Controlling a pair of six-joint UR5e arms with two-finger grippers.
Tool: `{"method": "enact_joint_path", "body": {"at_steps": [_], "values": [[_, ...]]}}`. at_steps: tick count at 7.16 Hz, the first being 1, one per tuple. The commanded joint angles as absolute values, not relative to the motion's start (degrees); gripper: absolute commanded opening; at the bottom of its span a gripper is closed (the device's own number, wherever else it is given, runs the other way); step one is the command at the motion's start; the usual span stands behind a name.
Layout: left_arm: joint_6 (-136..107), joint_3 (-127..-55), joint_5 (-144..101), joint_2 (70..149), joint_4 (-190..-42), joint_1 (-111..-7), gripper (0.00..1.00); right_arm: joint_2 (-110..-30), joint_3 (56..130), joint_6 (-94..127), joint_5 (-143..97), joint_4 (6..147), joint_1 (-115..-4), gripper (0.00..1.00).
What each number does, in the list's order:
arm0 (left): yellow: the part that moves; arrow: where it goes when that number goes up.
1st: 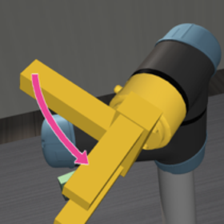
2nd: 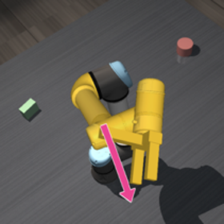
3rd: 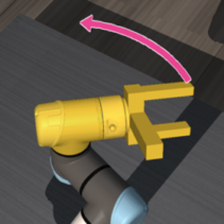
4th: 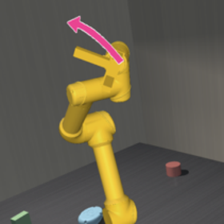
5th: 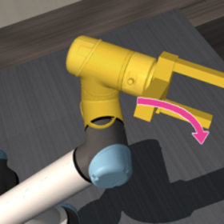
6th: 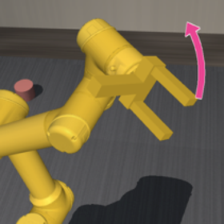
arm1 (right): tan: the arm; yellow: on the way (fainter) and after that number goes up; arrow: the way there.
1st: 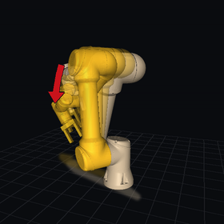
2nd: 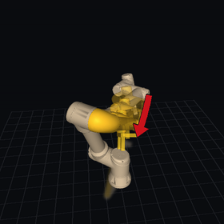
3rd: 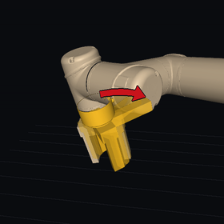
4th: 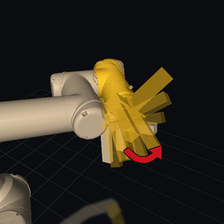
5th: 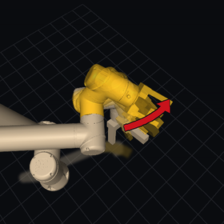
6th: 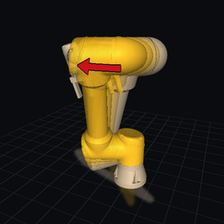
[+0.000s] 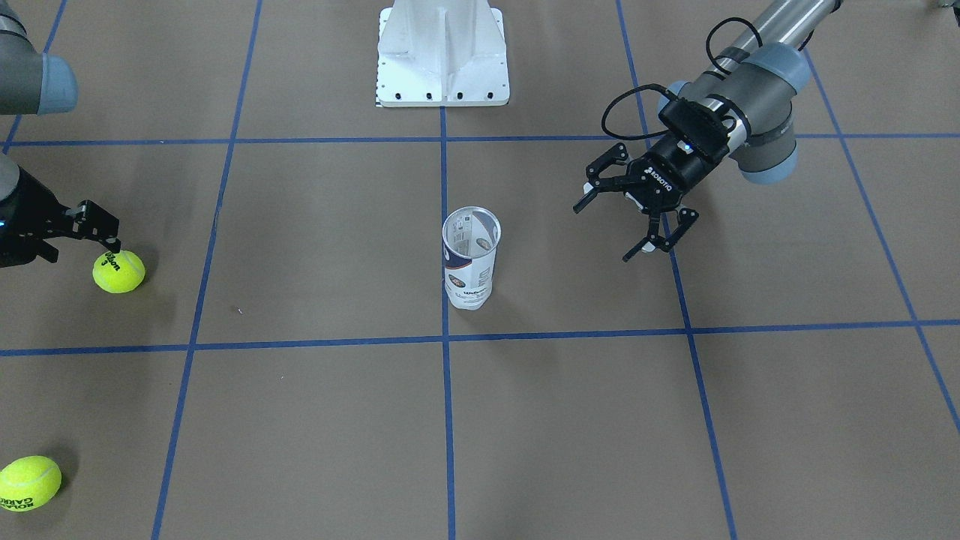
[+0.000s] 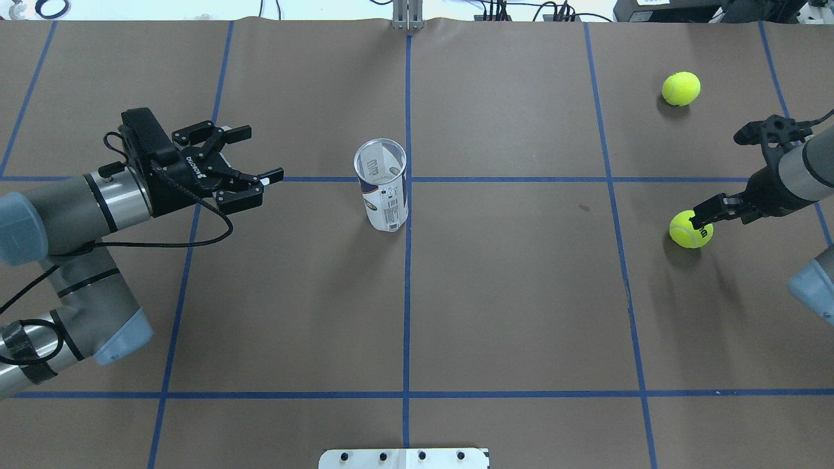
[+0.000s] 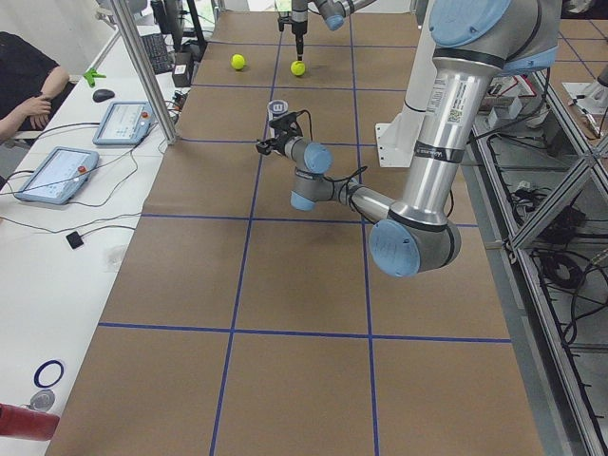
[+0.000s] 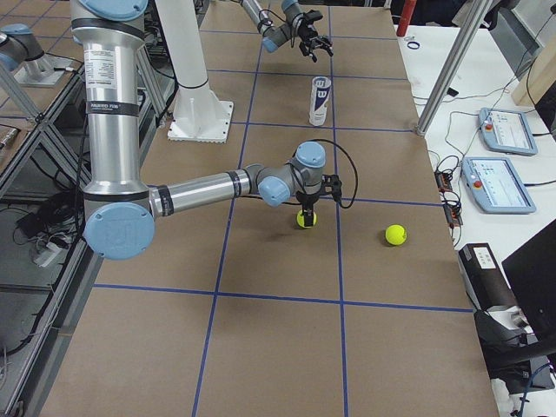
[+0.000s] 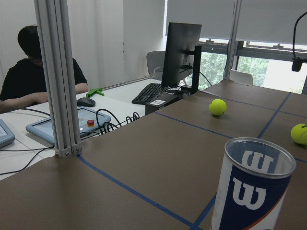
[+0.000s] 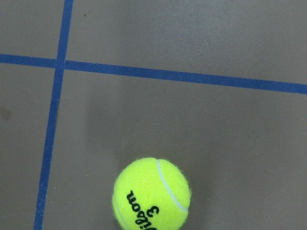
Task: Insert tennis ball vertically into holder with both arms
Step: 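Reach the right gripper down and grasp the nearer yellow tennis ball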
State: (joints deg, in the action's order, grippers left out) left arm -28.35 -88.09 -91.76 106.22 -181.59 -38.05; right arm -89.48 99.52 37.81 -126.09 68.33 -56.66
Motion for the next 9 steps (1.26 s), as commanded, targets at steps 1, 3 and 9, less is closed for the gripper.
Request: {"method": "enact_joint_path", "body": {"at_steps": [1,3,9], "values": [[-28.3,-88.0,-91.8,106.2,-181.6,-38.1,0.99,-87.6,97.1,37.8,-125.4,67.9,-55.1,1.00],[-28.3,-88.0,-91.8,106.2,-181.6,-38.1,0.99,-87.0,96.2,37.7,-125.1,67.9,-54.2,1.00],[-28.3,-87.9,-91.8,106.0,-181.6,-38.1,0.99,-85.8,94.0,37.0,-123.8,67.9,-53.3,0.99]]}}
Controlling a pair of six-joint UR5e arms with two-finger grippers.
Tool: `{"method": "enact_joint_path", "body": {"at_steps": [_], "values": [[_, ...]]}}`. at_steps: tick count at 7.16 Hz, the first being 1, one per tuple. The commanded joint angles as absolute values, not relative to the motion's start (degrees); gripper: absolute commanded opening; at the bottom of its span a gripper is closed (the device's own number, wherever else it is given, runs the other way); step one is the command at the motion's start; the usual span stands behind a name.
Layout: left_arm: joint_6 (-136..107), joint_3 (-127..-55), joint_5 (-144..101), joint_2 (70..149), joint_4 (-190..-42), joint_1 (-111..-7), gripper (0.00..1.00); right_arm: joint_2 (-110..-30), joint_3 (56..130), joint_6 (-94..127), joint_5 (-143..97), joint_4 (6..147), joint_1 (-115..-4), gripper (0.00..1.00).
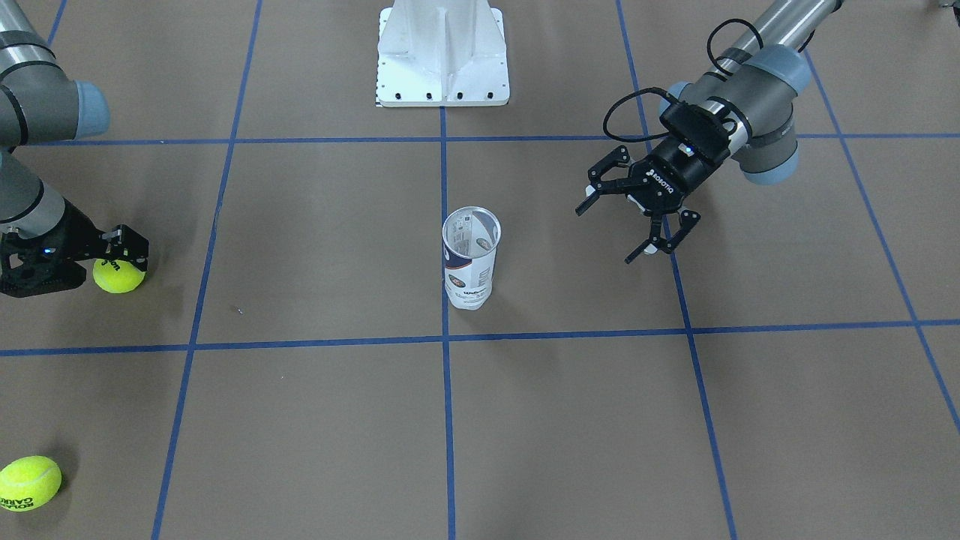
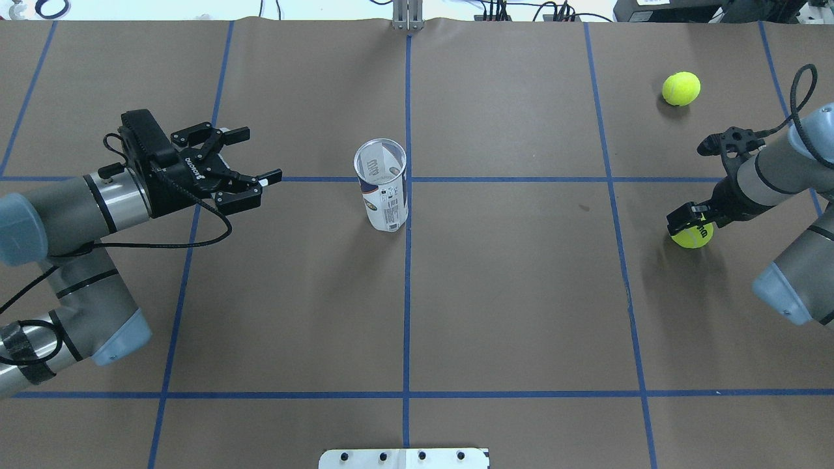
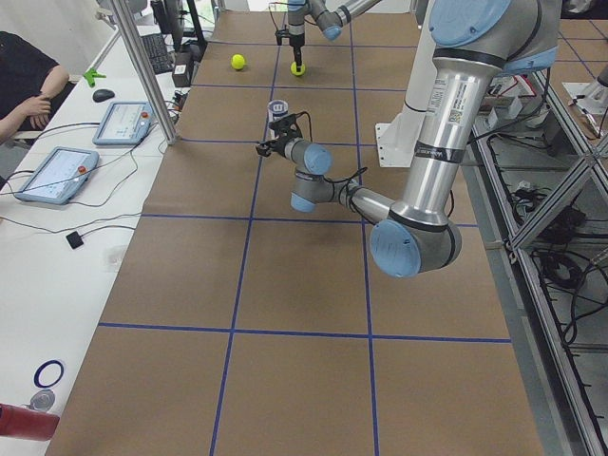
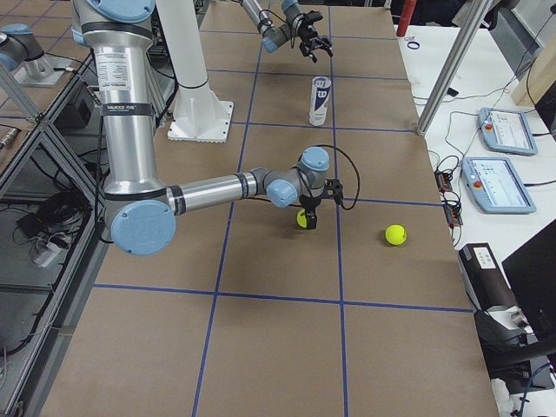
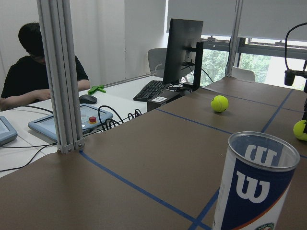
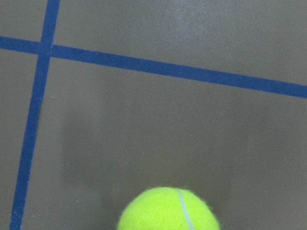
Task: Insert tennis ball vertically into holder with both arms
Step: 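Reach the right gripper down and grasp the nearer yellow tennis ball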
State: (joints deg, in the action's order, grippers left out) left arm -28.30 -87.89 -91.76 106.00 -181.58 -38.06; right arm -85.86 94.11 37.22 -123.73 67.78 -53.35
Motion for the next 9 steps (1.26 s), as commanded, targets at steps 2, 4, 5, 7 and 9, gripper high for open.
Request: {"method": "enact_joint_path", "body": {"at_steps": [2,4,5,7,9], "values": [[-28.3,-88.0,-91.8,106.0,-181.6,-38.1,0.99,-85.4,94.0,37.1,-124.4,67.9,-53.3,0.73],[-28.3,-87.9,-91.8,106.0,-181.6,-38.1,0.99,-85.1,94.3,36.9,-124.3,67.8,-53.3,0.15],[-28.3,-87.9,-91.8,106.0,-181.6,-38.0,0.99,-84.6,94.4,36.5,-124.4,67.8,-53.3,0.00],[-28.3,-86.5,-91.7,106.5,-181.6,-37.5,0.99,-82.8,95.8,36.5,-131.1,68.6,-58.8,0.00],[-28.3,-85.0,-91.7,106.9,-181.3,-37.4,0.99,-80.1,95.5,36.4,-134.1,68.7,-63.1,0.00]]}}
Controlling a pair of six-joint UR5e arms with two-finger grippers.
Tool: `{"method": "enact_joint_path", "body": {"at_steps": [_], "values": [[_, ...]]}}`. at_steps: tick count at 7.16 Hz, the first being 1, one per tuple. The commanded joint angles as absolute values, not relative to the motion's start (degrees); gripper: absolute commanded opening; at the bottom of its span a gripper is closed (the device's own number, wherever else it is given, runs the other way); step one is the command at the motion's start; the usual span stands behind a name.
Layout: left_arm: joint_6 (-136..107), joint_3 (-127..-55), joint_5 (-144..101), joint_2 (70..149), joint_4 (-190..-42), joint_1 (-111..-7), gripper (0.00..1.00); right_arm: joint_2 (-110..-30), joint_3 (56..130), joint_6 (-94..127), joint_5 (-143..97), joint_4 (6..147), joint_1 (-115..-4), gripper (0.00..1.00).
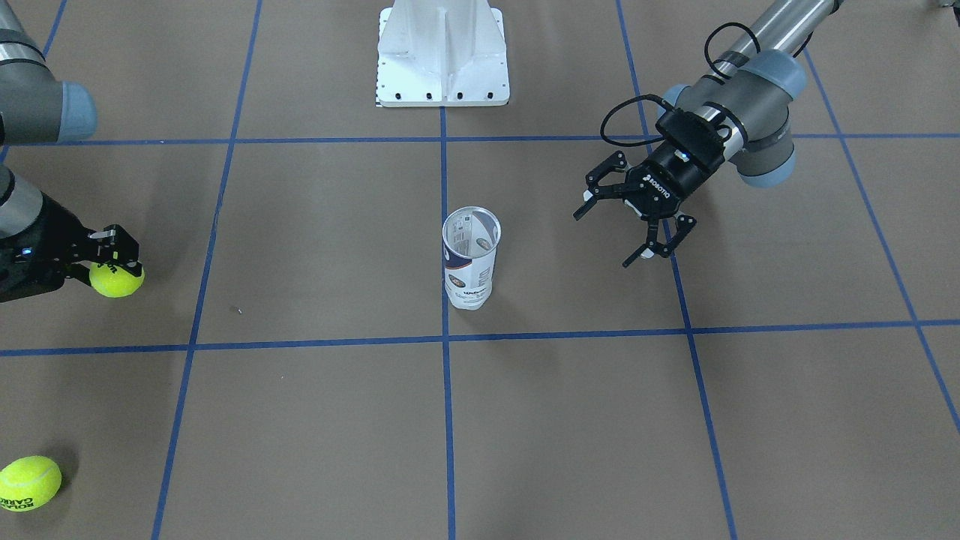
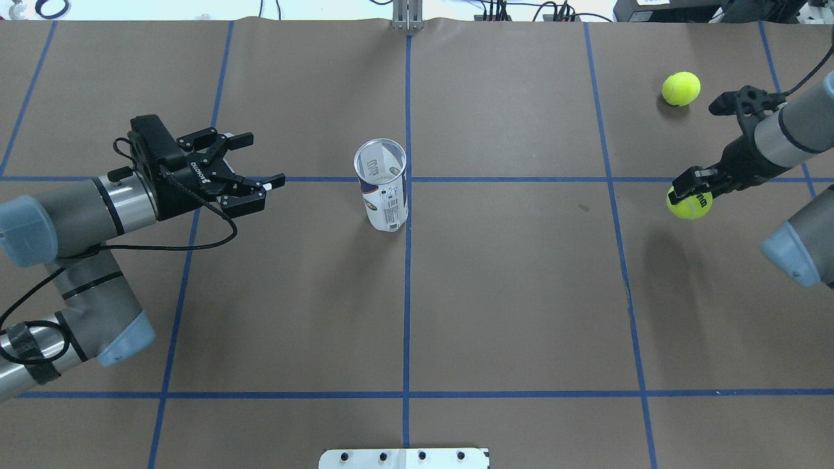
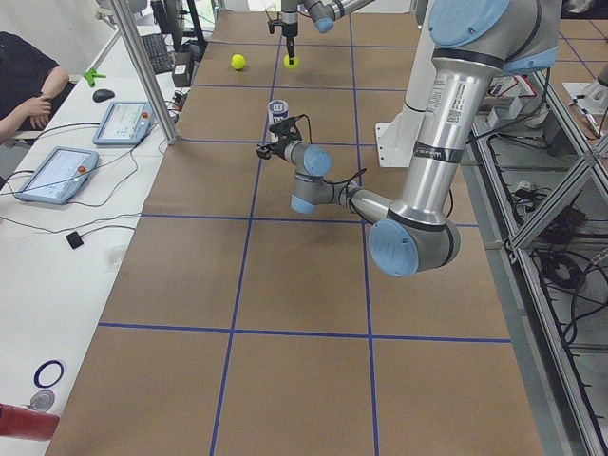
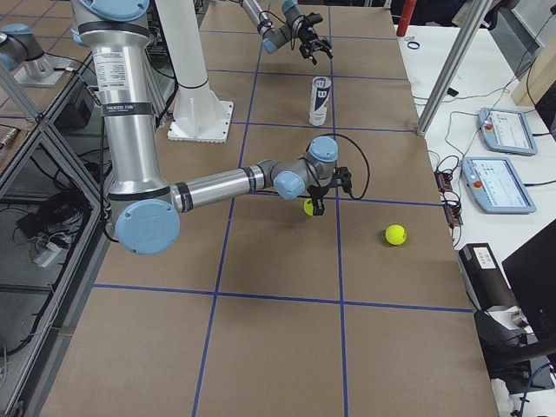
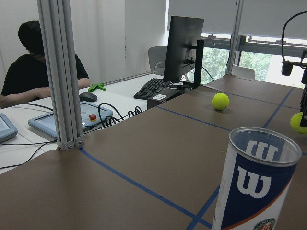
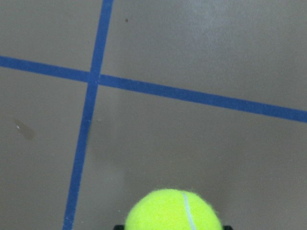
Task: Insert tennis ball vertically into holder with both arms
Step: 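Reach the right gripper down and grasp the nearer yellow tennis ball, then lift the ball with the right gripper while the left gripper grips the can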
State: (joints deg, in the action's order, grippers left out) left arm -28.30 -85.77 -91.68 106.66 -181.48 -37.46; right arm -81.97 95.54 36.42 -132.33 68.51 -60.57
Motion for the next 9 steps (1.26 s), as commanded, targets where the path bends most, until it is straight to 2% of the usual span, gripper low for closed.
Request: {"method": "enact_joint_path", "body": {"at_steps": [1,5,9], "values": [[-28.3,-83.7,-91.7,107.0,-181.3,-37.2,0.99,-78.4,95.4,36.4,-134.8,69.7,-63.9,0.00],[-28.3,-82.4,-91.8,109.1,-174.9,-32.3,0.99,-75.8,95.1,36.4,-134.8,70.1,-65.2,0.00],[-28.3,-80.5,-91.7,112.3,-174.5,-29.1,0.99,-75.0,95.1,36.5,-134.8,70.2,-65.3,0.00]]}}
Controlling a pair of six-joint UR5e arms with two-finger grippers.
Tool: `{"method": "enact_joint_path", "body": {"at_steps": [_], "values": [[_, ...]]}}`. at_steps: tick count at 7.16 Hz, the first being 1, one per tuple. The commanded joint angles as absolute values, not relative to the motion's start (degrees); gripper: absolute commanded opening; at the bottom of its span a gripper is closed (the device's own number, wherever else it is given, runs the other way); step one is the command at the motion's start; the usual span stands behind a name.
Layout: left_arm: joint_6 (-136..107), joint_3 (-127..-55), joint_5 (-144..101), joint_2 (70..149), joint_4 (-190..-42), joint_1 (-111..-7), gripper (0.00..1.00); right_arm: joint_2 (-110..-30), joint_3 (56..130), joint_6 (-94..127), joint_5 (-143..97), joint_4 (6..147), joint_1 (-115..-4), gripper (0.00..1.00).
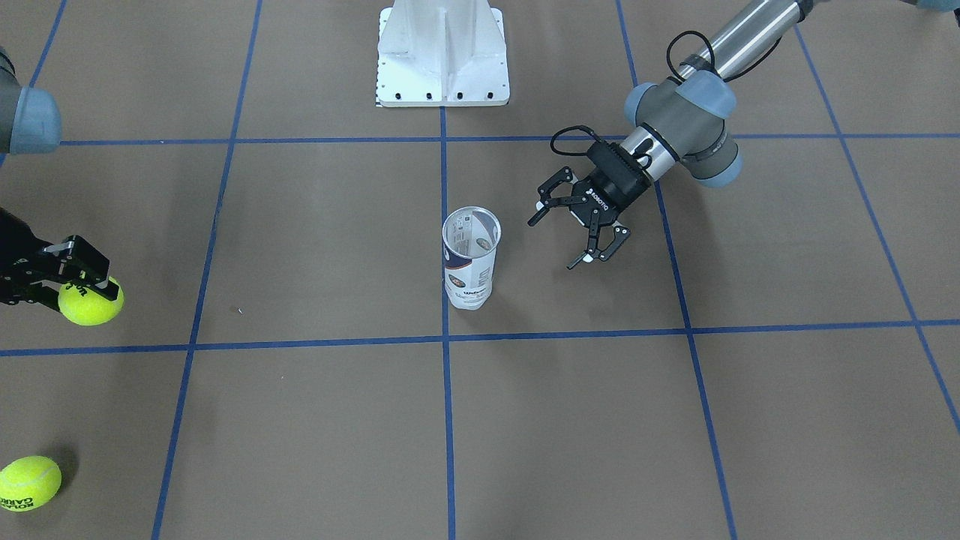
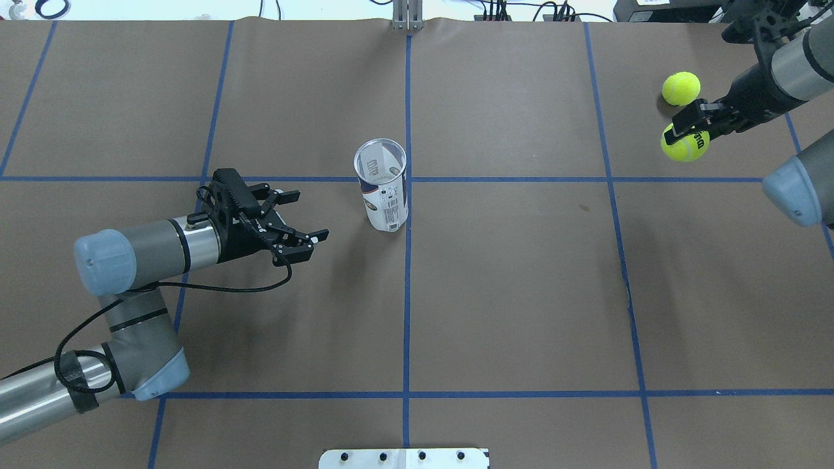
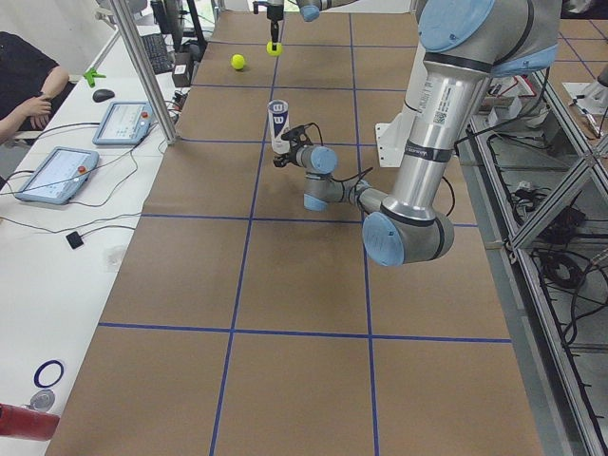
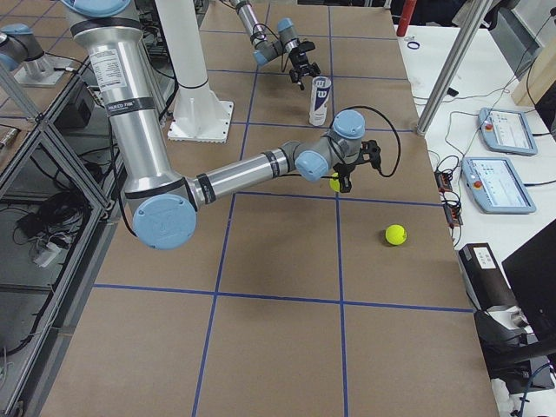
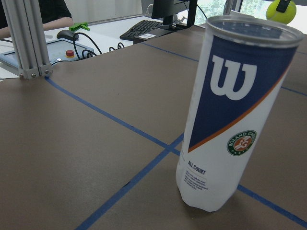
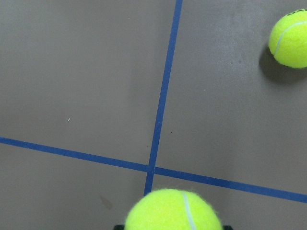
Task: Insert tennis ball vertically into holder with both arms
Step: 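Lift the ball with the right gripper while the left gripper grips the can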
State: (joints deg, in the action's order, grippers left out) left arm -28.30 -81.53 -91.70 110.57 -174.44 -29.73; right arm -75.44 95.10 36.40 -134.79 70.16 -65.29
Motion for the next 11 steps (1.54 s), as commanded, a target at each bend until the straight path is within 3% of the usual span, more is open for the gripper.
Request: {"method": "enact_joint_path", "body": {"at_steps": [1,3,11], "values": [[-28.3,-79.3,-91.5,114.6,-174.5,-28.9,0.99,-74.8,95.1,36.5,-134.8,70.1,-65.3,0.00],[-28.1,-75.3,-91.1,118.1,-174.5,-28.8,0.99,-74.7,95.3,36.7,-134.8,70.1,-65.3,0.00],[-28.3,-71.0,-90.4,122.5,-174.6,-28.7,0.99,-74.6,95.7,37.2,-135.0,70.0,-65.3,0.00]]}}
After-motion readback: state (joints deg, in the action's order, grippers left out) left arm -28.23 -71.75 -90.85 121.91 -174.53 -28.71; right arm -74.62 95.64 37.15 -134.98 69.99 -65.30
